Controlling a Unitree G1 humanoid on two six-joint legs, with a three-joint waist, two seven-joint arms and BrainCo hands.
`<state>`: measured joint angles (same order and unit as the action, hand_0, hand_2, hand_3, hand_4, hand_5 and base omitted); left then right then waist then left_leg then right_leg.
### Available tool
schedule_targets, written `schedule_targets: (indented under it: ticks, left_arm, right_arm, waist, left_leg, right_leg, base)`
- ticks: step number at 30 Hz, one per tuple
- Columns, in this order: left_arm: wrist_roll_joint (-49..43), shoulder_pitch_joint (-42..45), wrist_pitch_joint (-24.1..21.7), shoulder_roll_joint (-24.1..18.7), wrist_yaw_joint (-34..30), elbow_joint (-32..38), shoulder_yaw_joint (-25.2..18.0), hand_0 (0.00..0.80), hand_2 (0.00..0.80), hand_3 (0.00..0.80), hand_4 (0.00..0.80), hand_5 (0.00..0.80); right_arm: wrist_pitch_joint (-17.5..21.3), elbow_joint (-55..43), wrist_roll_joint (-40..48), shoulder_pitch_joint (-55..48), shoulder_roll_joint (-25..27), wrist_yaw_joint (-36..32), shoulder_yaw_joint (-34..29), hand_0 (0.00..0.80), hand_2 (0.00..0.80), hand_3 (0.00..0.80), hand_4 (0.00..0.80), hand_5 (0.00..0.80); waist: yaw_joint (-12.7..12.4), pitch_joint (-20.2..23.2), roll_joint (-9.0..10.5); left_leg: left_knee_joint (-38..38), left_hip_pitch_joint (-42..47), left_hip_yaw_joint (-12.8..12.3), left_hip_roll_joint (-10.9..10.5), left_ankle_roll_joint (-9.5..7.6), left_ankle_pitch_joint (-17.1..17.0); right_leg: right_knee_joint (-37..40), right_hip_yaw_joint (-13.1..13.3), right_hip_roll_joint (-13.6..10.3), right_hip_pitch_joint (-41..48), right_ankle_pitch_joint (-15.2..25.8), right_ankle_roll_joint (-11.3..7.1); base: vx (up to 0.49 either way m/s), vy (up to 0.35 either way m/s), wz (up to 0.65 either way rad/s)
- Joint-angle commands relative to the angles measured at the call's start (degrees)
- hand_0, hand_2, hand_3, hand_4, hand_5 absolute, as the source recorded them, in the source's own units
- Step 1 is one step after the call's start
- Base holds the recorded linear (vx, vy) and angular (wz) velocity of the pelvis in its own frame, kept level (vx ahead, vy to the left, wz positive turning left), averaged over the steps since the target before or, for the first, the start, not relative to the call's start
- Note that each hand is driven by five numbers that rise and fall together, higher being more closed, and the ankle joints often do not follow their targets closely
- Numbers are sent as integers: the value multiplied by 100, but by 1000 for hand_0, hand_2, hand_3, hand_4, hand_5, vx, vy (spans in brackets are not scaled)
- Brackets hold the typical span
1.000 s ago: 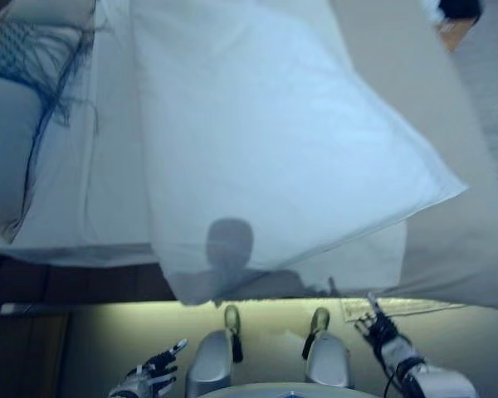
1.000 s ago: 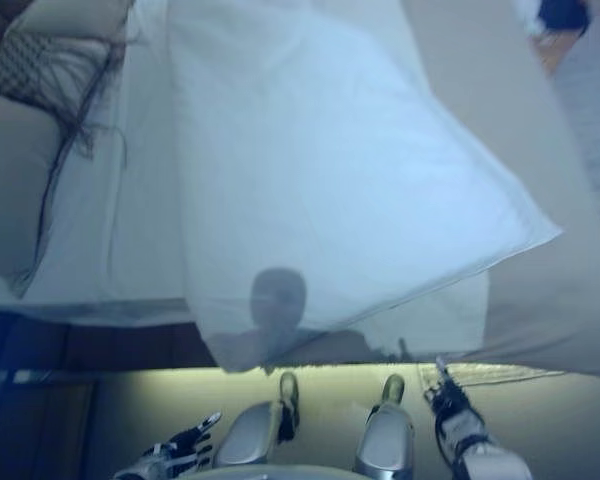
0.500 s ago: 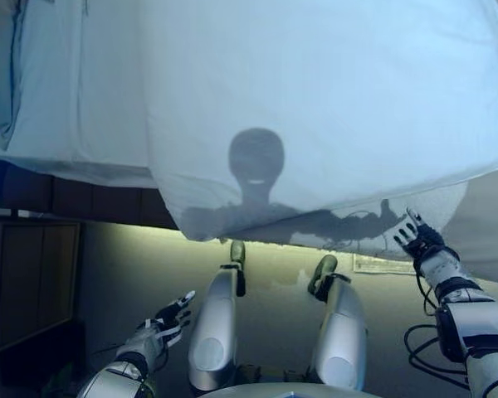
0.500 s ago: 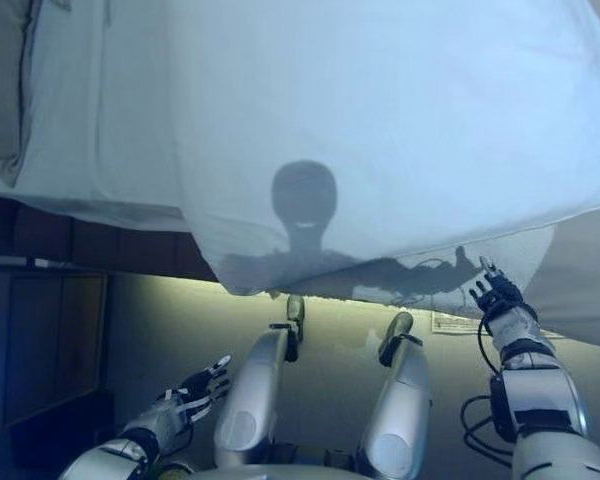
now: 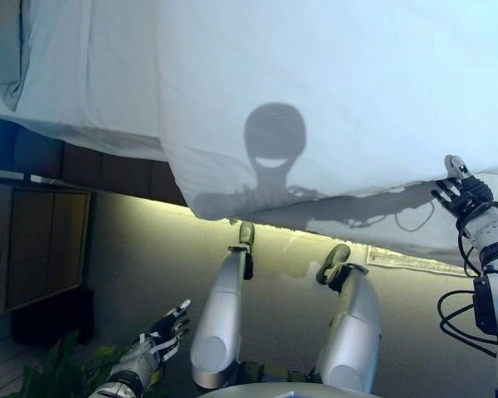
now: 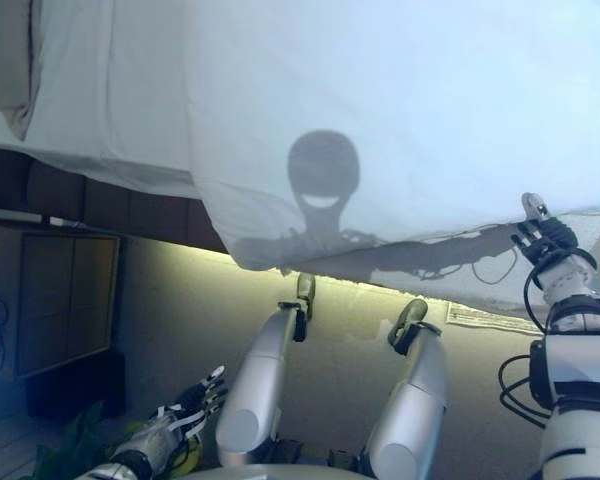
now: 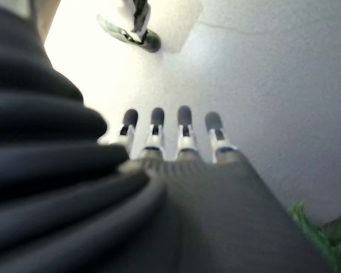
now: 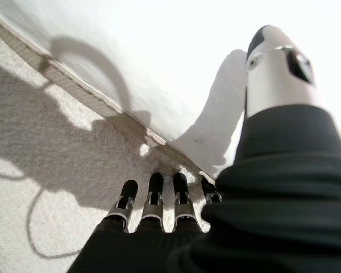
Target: Make the bed neatly
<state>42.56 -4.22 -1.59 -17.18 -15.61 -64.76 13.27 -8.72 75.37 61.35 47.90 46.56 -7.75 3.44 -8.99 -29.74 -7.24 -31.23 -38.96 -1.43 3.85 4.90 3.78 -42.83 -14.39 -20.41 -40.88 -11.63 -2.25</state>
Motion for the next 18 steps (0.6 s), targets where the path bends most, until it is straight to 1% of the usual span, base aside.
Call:
schedule_targets:
  ticks: [1,7,8,9,10,11,14,18]
  left_arm:
    - [36,508,-104,-217,-143,-38,-39,0,0,0,0,0]
    - [-65,585,-71,-199,-190,67,-23,0,0,0,0,0]
    - [-103,613,-75,-177,-227,72,-24,0,0,0,0,0]
    - [-113,625,-66,-168,-234,77,-5,0,0,0,0,0]
    - [-111,654,-72,-151,-233,82,28,0,0,0,0,0]
    - [-106,674,-72,-129,-213,87,51,0,0,0,0,0]
    - [-75,717,-80,-116,-154,47,79,0,0,0,0,0]
    - [-110,741,-57,-133,-42,-63,-1,0,0,0,0,0]
  right_arm:
    - [564,-383,144,753,688,-229,151,0,0,0,0,0]
    - [481,-414,-112,540,785,-312,-63,0,0,0,0,0]
    - [397,-396,-192,448,811,-327,-123,113,113,113,113,113]
    - [389,-379,-238,392,820,-351,-148,373,373,373,373,373]
    - [420,-369,-323,323,834,-383,-191,703,703,703,703,703]
    - [472,-373,-352,264,836,-443,-219,800,800,800,800,800]
    - [498,-370,-405,124,851,-562,-289,800,800,800,800,800]
    - [483,-348,-367,-1,902,-684,-346,800,800,800,800,800]
  waist:
    - [-52,0,-145]
    - [0,111,-112]
    - [14,157,-87]
    - [15,181,-76]
    - [22,215,-59]
    - [26,241,-45]
    - [29,333,10]
    - [22,434,93]
  left_leg:
    - [51,273,-127,224,-62,192]
    - [140,585,-176,274,-17,199]
    - [212,714,-180,288,-2,181]
    - [274,800,-183,294,6,158]
    - [352,908,-191,309,24,129]
    - [431,1007,-199,318,39,101]
    - [738,1338,-251,351,80,-4]
    - [999,1627,-283,406,130,-95]
  right_leg:
    - [-86,410,-86,278,24,-349]
    - [106,359,-87,607,56,-351]
    - [210,341,-78,738,79,-357]
    - [291,319,-68,832,100,-360]
    - [389,289,-63,946,125,-368]
    - [486,264,-51,1051,150,-376]
    - [835,181,3,1401,240,-420]
    - [1175,59,73,1764,327,-448]
  base:
    - [26,47,-3]
    - [35,43,-5]
    - [42,37,-6]
    - [63,50,-6]
    - [59,41,-7]
    - [62,43,-8]
    - [51,25,-8]
    - [32,-1,-7]
